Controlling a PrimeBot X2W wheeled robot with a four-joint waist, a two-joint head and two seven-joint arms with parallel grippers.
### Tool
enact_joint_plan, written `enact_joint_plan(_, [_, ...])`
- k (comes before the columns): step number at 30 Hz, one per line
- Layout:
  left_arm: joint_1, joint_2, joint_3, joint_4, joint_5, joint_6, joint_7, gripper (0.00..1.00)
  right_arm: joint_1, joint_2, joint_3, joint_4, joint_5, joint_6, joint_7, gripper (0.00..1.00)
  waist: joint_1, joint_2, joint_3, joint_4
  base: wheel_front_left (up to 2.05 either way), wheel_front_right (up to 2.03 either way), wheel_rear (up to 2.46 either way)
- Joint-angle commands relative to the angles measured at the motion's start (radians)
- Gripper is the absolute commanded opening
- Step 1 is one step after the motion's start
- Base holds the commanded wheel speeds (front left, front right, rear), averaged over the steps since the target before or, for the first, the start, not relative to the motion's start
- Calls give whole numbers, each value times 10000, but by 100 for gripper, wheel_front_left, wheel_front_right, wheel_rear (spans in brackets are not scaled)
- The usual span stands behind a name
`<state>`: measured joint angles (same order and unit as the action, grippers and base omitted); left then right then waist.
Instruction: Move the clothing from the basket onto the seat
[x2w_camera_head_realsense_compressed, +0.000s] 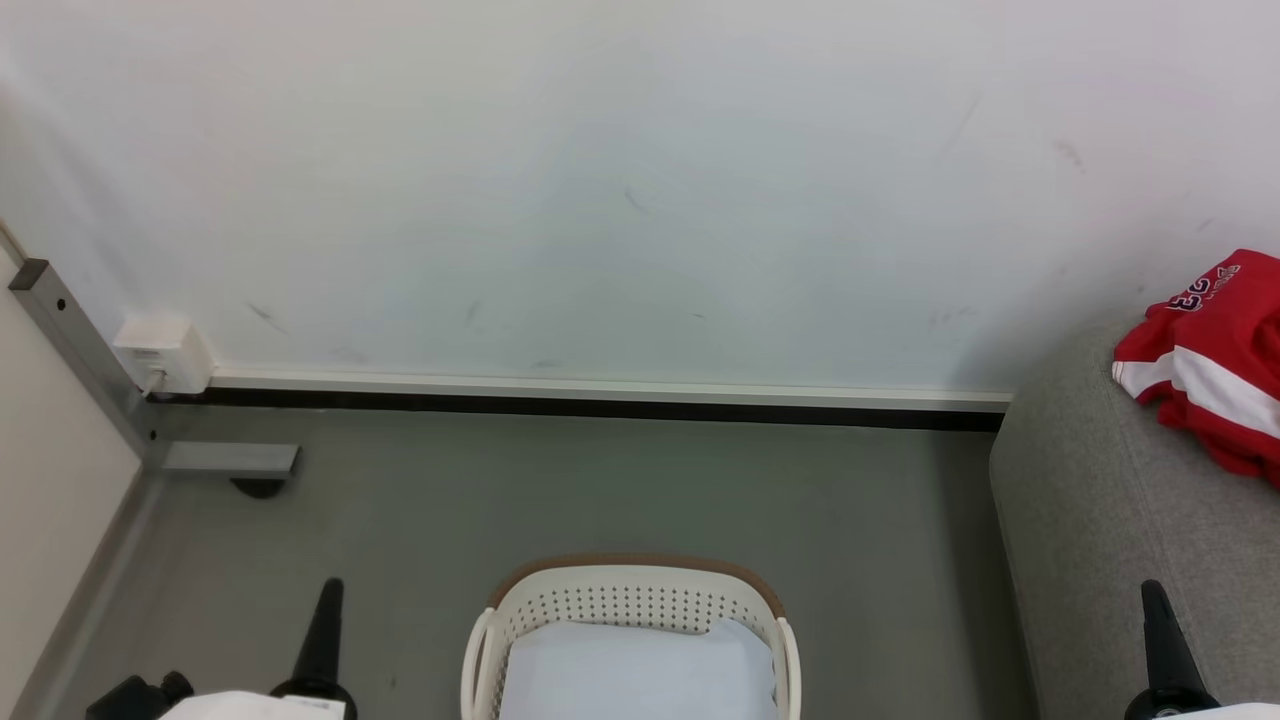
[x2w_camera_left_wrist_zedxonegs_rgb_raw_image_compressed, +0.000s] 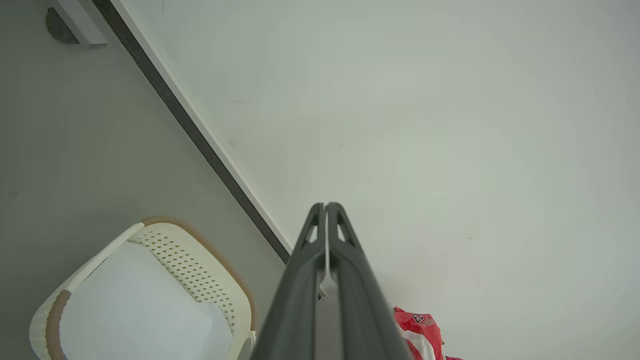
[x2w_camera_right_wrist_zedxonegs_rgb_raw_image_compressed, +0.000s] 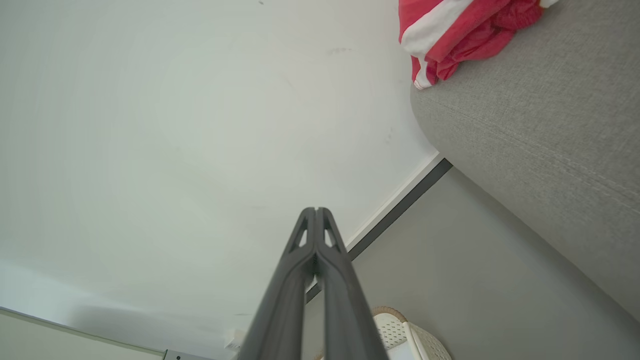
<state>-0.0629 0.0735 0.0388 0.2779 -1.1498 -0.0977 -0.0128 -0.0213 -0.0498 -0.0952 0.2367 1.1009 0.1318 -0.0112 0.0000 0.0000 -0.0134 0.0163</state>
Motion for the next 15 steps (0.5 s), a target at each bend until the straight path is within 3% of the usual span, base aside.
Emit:
enact_joint_plan(1, [-219, 11, 88, -127, -263, -70, 68, 0, -252, -31, -35, -46, 274, -10, 50, 0, 0, 0, 3, -3, 0, 0, 0])
enact_joint_plan(15, [-305, -58, 292, -193, -1539, -154, 421, 0, -453, -26, -86, -7, 1672, -13, 400, 0, 0, 0, 42, -42, 0, 0, 0])
